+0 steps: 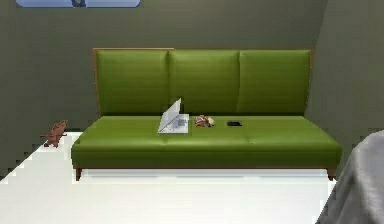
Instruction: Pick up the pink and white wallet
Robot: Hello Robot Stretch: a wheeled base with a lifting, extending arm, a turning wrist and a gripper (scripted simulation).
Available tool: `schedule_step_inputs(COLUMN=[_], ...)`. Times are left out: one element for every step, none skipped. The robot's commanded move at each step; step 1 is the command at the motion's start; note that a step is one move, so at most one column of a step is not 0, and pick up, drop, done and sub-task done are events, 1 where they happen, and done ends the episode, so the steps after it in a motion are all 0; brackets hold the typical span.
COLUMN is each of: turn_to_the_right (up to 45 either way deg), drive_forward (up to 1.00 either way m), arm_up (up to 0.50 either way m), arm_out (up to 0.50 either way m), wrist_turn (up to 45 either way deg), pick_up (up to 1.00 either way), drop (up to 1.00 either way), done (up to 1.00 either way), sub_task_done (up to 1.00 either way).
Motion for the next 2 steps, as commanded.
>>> schedule_step_inputs(turn_to_the_right=[0.0,0.0], drive_forward=[0.00,0.00], arm_up=[0.00,0.00], arm_out=[0.00,0.00], wrist_turn=[45.0,33.0], pick_up=[0.00,0.00], drop=[0.00,0.00], done=[0.00,0.00], sub_task_done=[0.00,0.00])
